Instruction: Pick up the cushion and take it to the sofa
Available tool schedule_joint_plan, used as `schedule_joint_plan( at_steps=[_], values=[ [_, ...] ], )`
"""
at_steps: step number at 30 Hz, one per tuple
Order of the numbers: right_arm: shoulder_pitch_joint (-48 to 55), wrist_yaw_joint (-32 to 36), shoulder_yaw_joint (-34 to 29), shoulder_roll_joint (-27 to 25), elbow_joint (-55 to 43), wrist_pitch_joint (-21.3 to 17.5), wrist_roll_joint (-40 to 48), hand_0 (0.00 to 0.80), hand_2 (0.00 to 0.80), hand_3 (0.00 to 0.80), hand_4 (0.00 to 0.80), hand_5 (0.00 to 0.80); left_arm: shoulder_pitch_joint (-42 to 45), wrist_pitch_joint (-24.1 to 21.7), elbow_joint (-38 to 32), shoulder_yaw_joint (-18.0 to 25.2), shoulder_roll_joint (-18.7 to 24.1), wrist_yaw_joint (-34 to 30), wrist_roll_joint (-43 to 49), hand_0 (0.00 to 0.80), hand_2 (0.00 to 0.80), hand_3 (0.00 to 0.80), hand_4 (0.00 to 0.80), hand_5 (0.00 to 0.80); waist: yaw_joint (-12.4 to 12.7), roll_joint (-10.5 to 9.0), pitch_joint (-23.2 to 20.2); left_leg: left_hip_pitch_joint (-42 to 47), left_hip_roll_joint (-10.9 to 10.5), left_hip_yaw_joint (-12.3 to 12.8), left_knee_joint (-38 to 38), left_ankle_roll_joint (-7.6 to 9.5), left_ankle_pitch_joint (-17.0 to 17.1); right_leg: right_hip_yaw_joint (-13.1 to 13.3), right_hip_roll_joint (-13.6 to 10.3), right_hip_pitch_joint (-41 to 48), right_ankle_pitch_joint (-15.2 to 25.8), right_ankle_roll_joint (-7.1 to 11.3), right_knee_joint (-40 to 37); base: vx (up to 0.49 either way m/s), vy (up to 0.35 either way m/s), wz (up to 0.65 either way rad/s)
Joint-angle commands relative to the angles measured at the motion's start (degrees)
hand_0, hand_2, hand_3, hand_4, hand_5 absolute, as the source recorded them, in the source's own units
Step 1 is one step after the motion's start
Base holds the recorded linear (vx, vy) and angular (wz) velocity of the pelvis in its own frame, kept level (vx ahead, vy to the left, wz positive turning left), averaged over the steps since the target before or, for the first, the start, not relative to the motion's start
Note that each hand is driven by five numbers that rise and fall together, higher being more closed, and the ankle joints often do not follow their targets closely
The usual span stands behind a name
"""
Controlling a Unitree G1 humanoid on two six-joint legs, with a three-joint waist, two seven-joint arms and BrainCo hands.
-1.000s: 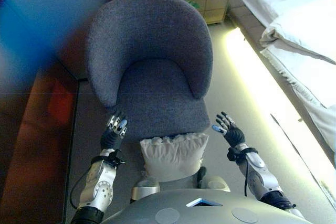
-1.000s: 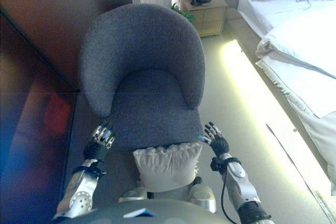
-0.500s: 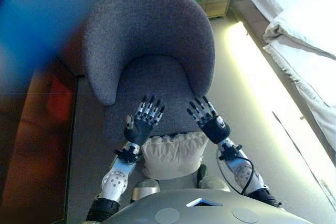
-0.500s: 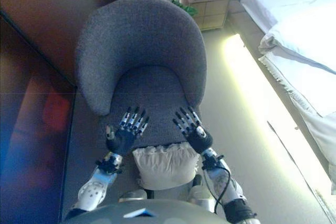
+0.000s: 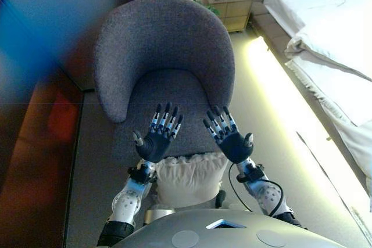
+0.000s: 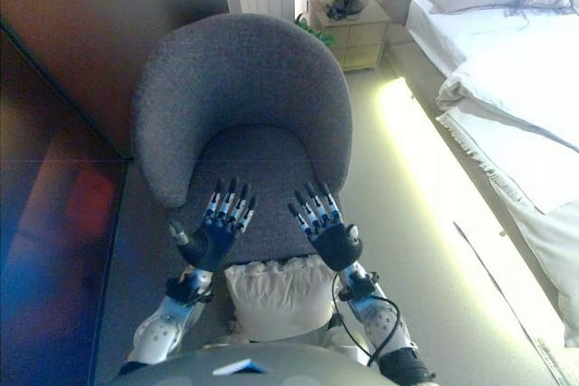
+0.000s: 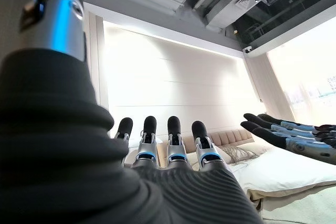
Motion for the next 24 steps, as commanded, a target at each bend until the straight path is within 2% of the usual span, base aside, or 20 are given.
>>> schedule_joint_plan(
  at_steps=[1,5,6,7,9,10,11,12,13,15,17,22,24],
  values=[
    [-1.0,2.0,-2.0,1.8,-3.2,-0.2,0.1,0.0,0.0,0.0,0.0,0.0,-1.2,0.0,-2.5,0.5,0.6,-0.4,0.1,0.0,0.0,0.0,0.0,0.0,1.4,-0.79,0.1,-3.6,-1.2,3.2,3.2,1.71,-2.0,-2.1,-0.7,4.7,-6.7,2.72,1.7,0.0,0.0,0.0],
    [-1.1,0.8,-1.7,1.5,-3.1,-0.9,-0.6,0.0,0.0,0.0,0.0,0.0,-1.0,0.1,-2.7,0.4,0.8,1.4,0.4,0.0,0.0,0.0,0.0,0.0,1.4,-0.82,0.3,-3.6,-1.3,3.2,3.2,1.76,-2.0,-2.1,-0.6,4.6,-6.6,2.7,1.6,0.0,0.0,0.0],
    [-1.0,-0.3,-1.6,1.4,-2.8,-1.7,-1.9,0.0,0.0,0.0,0.0,0.0,-1.0,-0.2,-2.3,0.3,0.9,2.7,0.9,0.0,0.0,0.0,0.0,0.0,1.4,-0.81,0.3,-3.7,-1.3,3.2,3.3,1.7,-1.9,-2.1,-0.6,4.5,-6.6,2.7,1.7,0.0,0.0,0.0],
    [-1.0,-3.3,-1.5,0.8,-2.3,-4.4,-5.7,0.0,0.0,0.0,0.0,0.0,-0.9,-1.3,-1.5,0.5,1.5,5.3,3.1,0.0,0.0,0.0,0.0,0.0,1.5,-0.81,0.3,-3.7,-1.3,3.3,3.3,1.57,-1.9,-2.2,-0.7,4.6,-6.5,2.74,1.6,0.032,-0.002,0.0],
    [-1.3,-12.7,-0.9,-1.1,-0.9,-11.2,-13.9,0.0,0.0,0.0,0.0,0.0,-0.9,-6.5,0.2,0.3,3.1,13.4,13.1,0.0,0.0,0.0,0.0,0.0,1.5,-0.84,0.5,-3.6,-1.3,3.3,3.4,1.36,-1.9,-2.3,-0.8,4.5,-6.4,2.86,1.7,0.037,0.001,-0.01],
    [-2.0,-21.5,-0.6,-2.7,0.2,-14.9,-19.3,0.0,0.0,0.0,0.0,0.0,-1.3,-12.5,1.9,-0.4,4.9,23.1,23.3,0.0,0.0,0.0,0.0,0.0,1.5,-0.81,1.1,-3.2,-1.3,3.2,3.5,1.4,-2.0,-2.4,-0.9,4.8,-6.3,2.98,1.7,0.0,0.0,0.0],
    [-2.2,-24.8,-0.6,-3.3,0.3,-16.2,-21.8,0.0,0.0,0.0,0.0,0.0,-1.5,-15.4,2.4,-0.5,5.8,26.9,27.8,0.0,0.0,0.0,0.0,0.0,1.4,-0.83,1.1,-3.4,-1.3,3.2,3.6,1.47,-1.9,-2.5,-1.0,4.5,-6.2,3.04,1.7,0.0,0.0,0.0],
    [-2.0,-29.6,-0.7,-4.7,-0.7,-17.7,-28.3,0.0,0.0,0.0,0.0,0.0,-1.6,-18.4,2.1,0.2,7.6,32.0,34.1,0.0,0.0,0.0,0.0,0.0,1.3,-0.83,1.4,-3.8,-1.3,3.4,4.3,1.58,-2.0,-2.6,-1.3,4.2,-6.2,3.09,2.1,0.0,0.0,0.0],
    [-1.3,-32.0,-1.3,-6.5,-1.5,-18.6,-33.5,0.0,0.0,0.0,0.0,0.0,-1.3,-18.7,1.6,1.8,8.9,34.3,36.7,0.0,0.0,0.0,0.0,0.0,1.1,-0.93,1.6,-4.6,-1.2,3.8,5.5,1.57,-2.2,-2.7,-1.7,3.7,-6.3,2.97,2.5,-0.042,0.045,-0.07],
    [-0.3,-33.8,-2.4,-8.6,-0.8,-19.2,-36.8,0.0,0.0,0.0,0.0,0.0,-0.9,-18.7,2.1,4.0,9.6,36.7,38.0,0.0,0.0,0.0,0.0,0.0,1.2,-1.19,2.3,-5.9,-1.1,4.2,7.8,1.63,-2.6,-2.7,-2.4,3.2,-6.2,2.98,3.0,-0.026,0.058,-0.1],
    [-0.9,-34.3,-3.1,-9.0,1.9,-19.5,-38.0,0.0,0.0,0.0,0.0,0.0,-0.9,-20.2,3.8,4.4,9.9,38.2,40.8,0.0,0.0,0.0,0.0,0.0,1.5,-1.57,3.1,-6.6,-1.6,4.2,9.8,1.99,-3.5,-2.7,-3.1,3.1,-6.1,3.11,3.7,0.031,0.068,-0.04],
    [-4.3,-39.4,-2.5,-7.3,7.8,-20.0,-39.2,0.0,0.0,0.0,0.0,0.0,-2.4,-22.5,8.7,2.8,10.6,37.9,46.3,0.0,0.0,0.0,0.0,0.0,2.5,-1.98,5.9,-8.0,-1.9,3.9,12.8,3.39,-4.8,-2.8,-6.0,1.3,-6.6,4.5,9.2,0.005,0.087,-0.04],
    [-4.6,-40.9,-2.5,-6.4,8.8,-20.4,-39.7,0.0,0.0,0.0,0.0,0.0,-3.1,-22.1,9.5,2.3,11.3,38.1,47.4,0.0,0.0,0.0,0.0,0.0,2.6,-2.1,6.8,-8.7,-1.8,4.2,14.3,3.85,-5.4,-2.6,-7.1,0.5,-6.8,4.89,11.4,0.004,0.07,-0.02]
  ],
)
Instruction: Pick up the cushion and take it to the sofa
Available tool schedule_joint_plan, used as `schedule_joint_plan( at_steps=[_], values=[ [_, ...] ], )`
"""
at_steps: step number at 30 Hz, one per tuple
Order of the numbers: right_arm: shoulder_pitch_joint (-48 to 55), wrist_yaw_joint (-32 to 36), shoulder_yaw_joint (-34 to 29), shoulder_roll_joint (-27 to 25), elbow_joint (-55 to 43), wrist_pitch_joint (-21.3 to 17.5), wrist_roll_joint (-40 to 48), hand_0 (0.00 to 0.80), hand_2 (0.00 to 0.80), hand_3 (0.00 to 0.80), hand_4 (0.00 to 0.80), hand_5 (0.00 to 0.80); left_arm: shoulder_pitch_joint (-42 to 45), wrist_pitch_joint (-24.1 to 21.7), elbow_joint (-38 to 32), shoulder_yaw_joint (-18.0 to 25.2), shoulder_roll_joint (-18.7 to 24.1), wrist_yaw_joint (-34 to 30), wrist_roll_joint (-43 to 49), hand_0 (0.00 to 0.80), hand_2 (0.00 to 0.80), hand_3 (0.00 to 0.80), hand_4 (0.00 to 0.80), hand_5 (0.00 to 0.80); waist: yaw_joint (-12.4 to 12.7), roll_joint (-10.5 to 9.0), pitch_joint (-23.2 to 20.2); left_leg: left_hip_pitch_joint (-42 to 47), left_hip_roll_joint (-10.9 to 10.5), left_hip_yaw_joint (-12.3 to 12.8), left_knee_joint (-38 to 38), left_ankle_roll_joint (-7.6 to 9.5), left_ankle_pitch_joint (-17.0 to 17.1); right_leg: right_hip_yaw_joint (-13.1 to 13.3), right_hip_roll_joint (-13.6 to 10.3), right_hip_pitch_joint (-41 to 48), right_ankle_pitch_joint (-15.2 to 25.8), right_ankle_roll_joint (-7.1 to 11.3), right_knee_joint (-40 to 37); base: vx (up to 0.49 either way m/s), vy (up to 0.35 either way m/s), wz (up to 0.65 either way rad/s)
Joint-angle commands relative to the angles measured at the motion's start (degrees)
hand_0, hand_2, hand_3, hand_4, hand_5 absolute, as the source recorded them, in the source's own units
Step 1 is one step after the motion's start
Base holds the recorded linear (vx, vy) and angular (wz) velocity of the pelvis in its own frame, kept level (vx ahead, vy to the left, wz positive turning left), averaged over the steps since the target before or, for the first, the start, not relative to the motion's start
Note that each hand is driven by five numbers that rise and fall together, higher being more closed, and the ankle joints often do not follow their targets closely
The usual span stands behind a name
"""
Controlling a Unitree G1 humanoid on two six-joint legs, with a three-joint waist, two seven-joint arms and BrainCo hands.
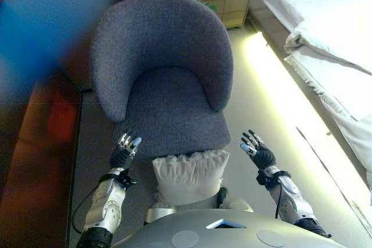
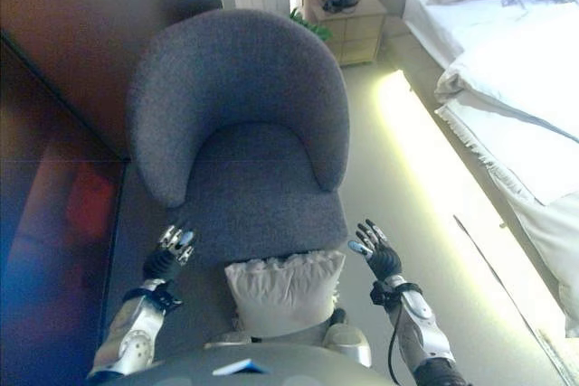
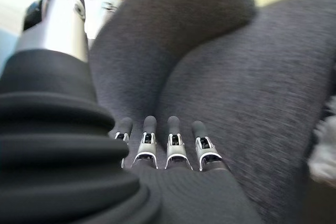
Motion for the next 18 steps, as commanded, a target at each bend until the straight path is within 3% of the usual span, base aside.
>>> schedule_joint_plan(
  at_steps=[1,6,10,13,14,18],
  values=[
    [-4.1,-2.7,0.2,2.3,-1.9,-4.4,-1.5,0.0,0.0,0.0,0.0,0.0,-3.2,-4.0,-1.1,0.1,2.9,-0.6,3.9,0.0,0.0,0.0,0.0,0.0,1.0,-2.43,3.0,-8.6,-1.7,3.0,13.0,3.93,-4.9,-2.8,-6.9,1.3,-6.5,5.05,10.3,0.011,0.039,0.09],
    [-7.6,-7.1,1.3,1.5,1.7,-6.7,-2.5,0.0,0.0,0.0,0.0,0.0,-7.9,-4.9,0.7,-0.7,4.5,3.2,3.8,0.0,0.0,0.0,0.0,0.0,2.3,-2.86,7.2,-17.5,-0.3,2.8,23.3,4.16,-7.6,-4.1,-8.8,-3.3,-7.2,4.64,15.1,-0.133,-0.033,0.2],
    [-18.3,-11.9,4.4,-2.2,6.6,-10.8,-3.7,0.0,0.0,0.0,0.0,0.0,-16.9,-8.9,3.1,-5.1,5.6,7.2,1.6,0.0,0.0,0.0,0.0,0.0,3.1,-1.97,13.9,-30.1,1.0,0.3,32.1,3.33,-8.7,-3.5,-9.3,-14.0,-8.4,3.46,21.9,-0.405,-0.052,0.17],
    [-25.5,-13.7,5.4,-4.9,8.1,-10.2,-2.7,0.0,0.0,0.0,0.0,0.0,-21.3,-11.4,4.9,-7.9,5.2,10.1,1.3,0.0,0.0,0.0,0.0,0.0,3.1,-1.31,17.4,-37.2,1.2,-0.7,37.5,3.25,-9.5,-2.5,-9.5,-22.4,-10.1,2.66,29.0,-0.251,0.001,0.03],
    [-27.5,-14.1,5.5,-5.6,8.2,-9.7,-2.4,0.0,0.0,0.0,0.0,0.0,-22.3,-12.0,5.2,-8.3,5.2,10.8,1.4,0.0,0.0,0.0,0.0,0.0,3.2,-0.96,18.5,-38.8,1.5,-1.2,39.8,2.98,-11.3,-1.7,-9.5,-24.9,-12.1,2.89,32.8,-0.182,0.01,-0.09],
    [-34.6,-15.6,5.4,-8.2,8.6,-8.6,-2.2,0.0,0.0,0.0,0.0,0.0,-26.9,-13.6,5.0,-9.4,5.3,12.9,2.1,0.0,0.0,0.0,0.0,0.0,2.6,0.36,21.5,-47.9,1.1,-2.0,46.3,4.0,-12.2,0.8,-9.9,-36.8,-14.7,1.63,43.0,-0.213,0.024,0.05]
  ],
)
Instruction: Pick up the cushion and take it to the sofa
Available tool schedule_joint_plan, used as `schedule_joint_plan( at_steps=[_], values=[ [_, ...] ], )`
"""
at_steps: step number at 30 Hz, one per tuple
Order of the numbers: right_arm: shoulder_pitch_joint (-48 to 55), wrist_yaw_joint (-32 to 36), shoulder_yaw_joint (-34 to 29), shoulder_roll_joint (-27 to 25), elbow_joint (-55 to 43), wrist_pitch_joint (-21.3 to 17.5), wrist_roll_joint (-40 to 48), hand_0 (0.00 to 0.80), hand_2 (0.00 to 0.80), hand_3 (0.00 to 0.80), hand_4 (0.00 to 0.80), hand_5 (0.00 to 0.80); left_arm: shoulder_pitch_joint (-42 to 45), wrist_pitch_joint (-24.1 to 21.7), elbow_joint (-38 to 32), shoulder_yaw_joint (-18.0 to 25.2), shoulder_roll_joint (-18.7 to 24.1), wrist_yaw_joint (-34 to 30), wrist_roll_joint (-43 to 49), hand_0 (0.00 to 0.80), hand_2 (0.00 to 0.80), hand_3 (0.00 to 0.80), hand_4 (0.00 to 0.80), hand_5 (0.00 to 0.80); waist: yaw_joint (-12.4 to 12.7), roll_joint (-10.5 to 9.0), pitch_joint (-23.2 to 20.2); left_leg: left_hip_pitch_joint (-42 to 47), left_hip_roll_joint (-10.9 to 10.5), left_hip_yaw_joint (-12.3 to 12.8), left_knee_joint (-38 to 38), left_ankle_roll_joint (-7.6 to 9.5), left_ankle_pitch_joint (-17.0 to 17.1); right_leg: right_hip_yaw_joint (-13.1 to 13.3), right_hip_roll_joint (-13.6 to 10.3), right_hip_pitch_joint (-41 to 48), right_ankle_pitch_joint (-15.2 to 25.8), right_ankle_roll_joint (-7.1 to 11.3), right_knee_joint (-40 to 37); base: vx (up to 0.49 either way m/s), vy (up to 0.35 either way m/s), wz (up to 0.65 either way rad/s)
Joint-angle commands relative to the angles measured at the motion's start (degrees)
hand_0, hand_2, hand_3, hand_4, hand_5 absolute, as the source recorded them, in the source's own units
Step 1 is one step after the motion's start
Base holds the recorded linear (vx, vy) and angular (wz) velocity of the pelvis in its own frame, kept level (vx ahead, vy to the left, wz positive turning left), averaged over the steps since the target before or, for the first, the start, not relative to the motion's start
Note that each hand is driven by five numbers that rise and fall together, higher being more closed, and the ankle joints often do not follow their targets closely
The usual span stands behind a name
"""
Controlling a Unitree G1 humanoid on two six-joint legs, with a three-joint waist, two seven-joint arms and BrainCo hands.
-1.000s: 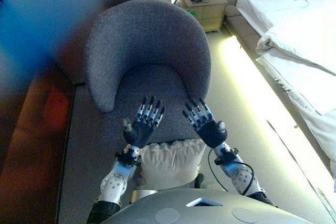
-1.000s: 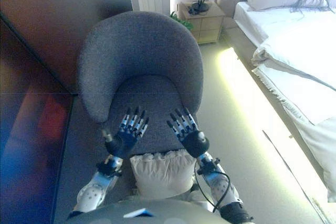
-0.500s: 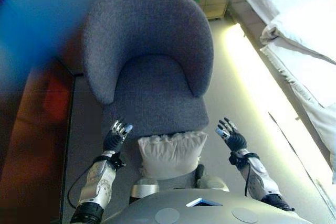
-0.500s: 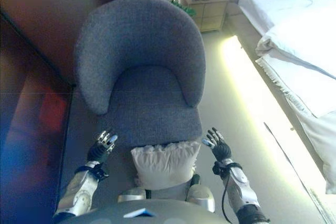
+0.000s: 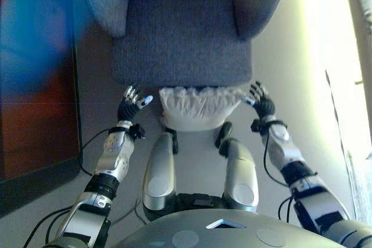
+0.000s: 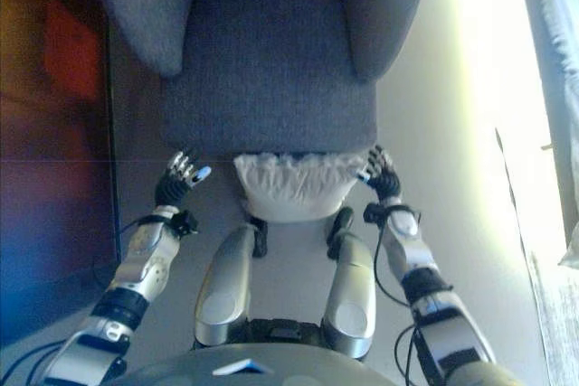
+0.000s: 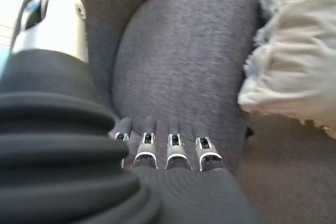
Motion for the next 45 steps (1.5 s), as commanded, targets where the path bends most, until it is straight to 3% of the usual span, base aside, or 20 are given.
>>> schedule_joint_plan(
  at_steps=[1,9,16,20,26,36,45],
  values=[
    [-4.1,-1.9,0.2,-2.8,-1.8,-1.6,0.4,0.0,0.0,0.0,0.0,0.0,-1.0,-4.3,-2.4,-1.1,0.1,2.5,0.5,0.0,0.0,0.0,0.0,0.0,-0.7,1.22,0.6,-7.1,-1.9,-0.8,3.6,1.92,-1.3,3.6,-1.3,-2.2,-2.5,4.14,4.4,-0.207,0.038,-0.06],
    [-13.8,-0.4,-0.2,-7.8,4.2,0.7,0.7,0.0,0.0,0.0,0.0,0.0,-7.0,-4.8,1.9,-1.9,-0.7,3.3,0.8,0.0,0.0,0.0,0.0,0.0,-1.8,4.15,0.6,-20.2,-1.8,-1.1,16.4,3.85,-5.4,7.3,-0.4,-18.5,-7.4,2.14,20.4,-0.083,0.017,-0.03],
    [-16.1,1.5,-1.8,-9.8,8.0,2.4,3.4,0.0,0.0,0.0,0.0,0.0,-8.7,-4.9,5.3,-1.7,-0.8,-0.4,-1.0,0.0,0.0,0.0,0.0,0.0,-3.0,5.45,0.6,-27.6,-1.7,-1.7,24.9,4.14,-7.8,9.8,0.5,-26.3,-10.0,0.97,28.6,0.005,-0.001,0.02],
    [-16.2,3.7,-2.0,-10.4,9.8,2.9,3.0,0.0,0.0,0.0,0.0,0.0,-10.0,-4.1,6.0,-1.8,-0.6,-1.6,-1.9,0.0,0.0,0.0,0.0,0.0,-3.7,5.78,0.6,-30.0,-1.4,-1.9,27.1,4.03,-7.8,10.7,1.3,-28.6,-10.5,0.48,30.8,0.045,0.001,-0.06],
    [-17.6,14.5,1.9,-12.1,11.8,9.1,-2.0,0.0,0.0,0.0,0.0,0.0,-14.6,-0.9,8.9,-1.6,0.4,-2.7,-4.0,0.0,0.0,0.0,0.0,0.0,-4.9,5.75,0.6,-33.2,-0.6,-2.2,30.6,3.67,-7.5,12.0,2.2,-31.4,-11.1,-0.26,33.7,0.05,-0.01,-0.02],
    [-23.2,21.6,7.6,-11.7,17.8,9.4,-4.2,0.0,0.0,0.0,0.0,0.0,-21.1,1.0,14.1,-2.6,1.8,-4.2,-7.3,0.0,0.0,0.0,0.0,0.0,-5.4,5.76,0.6,-36.5,-0.2,-1.9,32.2,2.88,-7.3,12.6,2.5,-34.8,-10.7,-0.34,34.3,0.0,0.018,-0.05],
    [-29.1,20.1,10.6,-10.8,20.4,10.6,-3.9,0.0,0.0,0.0,0.0,0.0,-27.0,3.9,18.2,-3.9,2.3,0.1,-8.3,0.0,0.0,0.0,0.0,0.0,-5.7,5.87,0.6,-39.4,0.1,-1.2,32.8,2.33,-6.8,12.9,2.3,-37.6,-10.0,-0.06,34.5,-0.017,0.028,0.01]
  ],
)
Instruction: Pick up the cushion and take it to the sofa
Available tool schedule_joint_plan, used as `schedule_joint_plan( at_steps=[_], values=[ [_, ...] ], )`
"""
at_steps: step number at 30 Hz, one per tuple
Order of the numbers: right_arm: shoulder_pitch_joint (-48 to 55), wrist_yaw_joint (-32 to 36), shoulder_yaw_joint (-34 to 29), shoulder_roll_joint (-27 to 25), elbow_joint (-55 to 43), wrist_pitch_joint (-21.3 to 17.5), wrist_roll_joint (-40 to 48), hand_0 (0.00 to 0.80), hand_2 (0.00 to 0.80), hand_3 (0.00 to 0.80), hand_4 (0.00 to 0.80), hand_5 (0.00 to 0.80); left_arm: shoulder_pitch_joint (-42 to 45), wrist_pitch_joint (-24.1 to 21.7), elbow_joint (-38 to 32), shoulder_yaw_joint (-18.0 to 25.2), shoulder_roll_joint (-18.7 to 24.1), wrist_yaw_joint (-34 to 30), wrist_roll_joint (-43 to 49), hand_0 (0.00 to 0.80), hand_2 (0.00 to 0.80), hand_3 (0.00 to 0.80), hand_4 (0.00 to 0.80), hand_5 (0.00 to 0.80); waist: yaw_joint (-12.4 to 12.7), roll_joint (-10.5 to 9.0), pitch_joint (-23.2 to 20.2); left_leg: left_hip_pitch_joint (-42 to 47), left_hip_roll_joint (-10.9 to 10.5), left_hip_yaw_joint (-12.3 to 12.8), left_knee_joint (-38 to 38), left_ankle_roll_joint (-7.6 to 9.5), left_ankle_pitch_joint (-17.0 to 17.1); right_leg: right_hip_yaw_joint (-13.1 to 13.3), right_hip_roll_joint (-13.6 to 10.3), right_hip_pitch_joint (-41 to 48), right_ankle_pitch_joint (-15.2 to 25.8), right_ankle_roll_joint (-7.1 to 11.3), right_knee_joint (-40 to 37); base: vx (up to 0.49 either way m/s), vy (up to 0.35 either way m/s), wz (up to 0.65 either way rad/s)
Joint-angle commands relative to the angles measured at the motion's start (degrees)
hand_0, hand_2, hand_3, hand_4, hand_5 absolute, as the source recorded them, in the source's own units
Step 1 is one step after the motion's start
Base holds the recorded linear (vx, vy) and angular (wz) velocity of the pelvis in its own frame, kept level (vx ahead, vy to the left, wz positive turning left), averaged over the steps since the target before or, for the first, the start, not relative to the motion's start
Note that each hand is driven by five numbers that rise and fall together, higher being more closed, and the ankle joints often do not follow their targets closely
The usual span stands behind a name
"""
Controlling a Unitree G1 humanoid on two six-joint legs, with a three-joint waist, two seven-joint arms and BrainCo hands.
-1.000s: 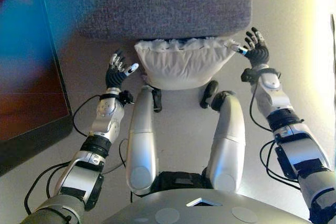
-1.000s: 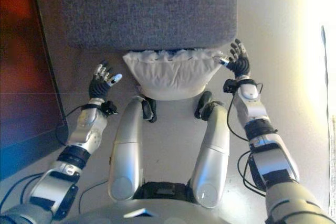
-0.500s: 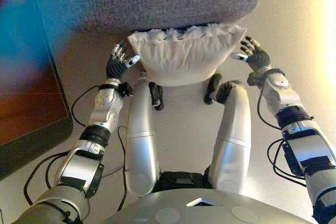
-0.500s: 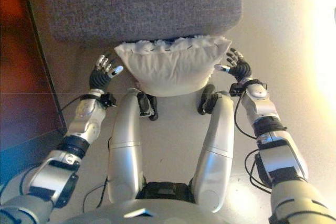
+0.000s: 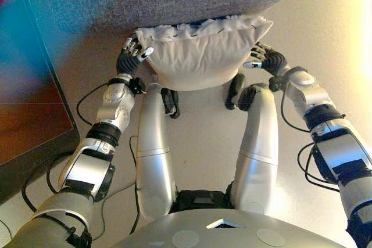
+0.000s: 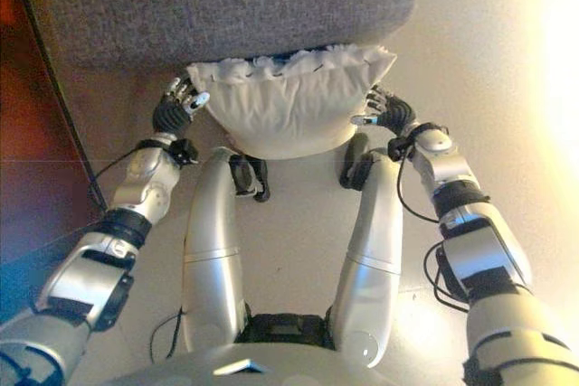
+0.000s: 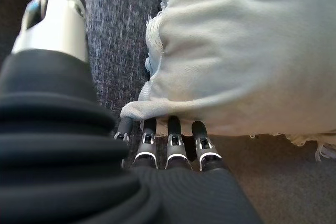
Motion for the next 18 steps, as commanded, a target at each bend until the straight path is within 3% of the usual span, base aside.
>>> schedule_joint_plan(
  at_steps=[1,10,13,18],
  values=[
    [-3.1,-1.8,1.0,-0.7,1.9,-0.3,0.3,0.0,0.0,0.0,0.0,0.0,-2.2,-1.0,2.3,-0.3,-0.6,2.8,-0.4,0.0,0.0,0.0,0.0,0.0,-0.8,2.86,-0.6,-0.5,-1.5,2.7,-3.1,1.06,2.1,1.8,0.2,3.0,-3.6,1.03,0.8,0.0,0.0,0.0],
    [-6.5,-4.9,0.7,-0.4,3.3,-0.8,1.5,0.0,0.0,0.0,0.0,0.0,-3.5,1.3,6.5,0.0,-0.8,6.0,0.1,0.0,0.0,0.0,0.0,0.0,-0.5,3.06,-0.6,-1.4,-2.0,2.7,-4.5,0.9,2.2,1.6,0.2,2.0,-3.1,1.23,-0.8,-0.003,0.0,0.0],
    [-7.5,-5.2,0.8,-0.4,2.7,-0.8,1.7,0.0,0.0,0.0,0.0,0.0,-3.7,0.3,7.8,0.6,-1.0,7.5,-1.4,0.0,0.0,0.0,0.0,0.0,-0.5,2.99,-0.6,-1.7,-2.2,2.7,-5.0,0.78,2.2,1.4,0.3,1.6,-3.0,1.21,-1.3,0.0,0.0,0.0],
    [-7.1,-6.3,0.9,-0.3,0.7,-0.9,1.9,0.0,0.0,0.0,0.0,0.0,-1.6,-5.7,6.6,2.6,-1.8,12.0,-2.4,0.0,0.0,0.0,0.0,0.0,0.0,3.11,-0.6,-1.7,-2.7,2.7,-6.1,0.79,2.1,1.1,0.4,1.5,-3.1,1.01,-2.4,0.0,0.0,0.0]
  ],
)
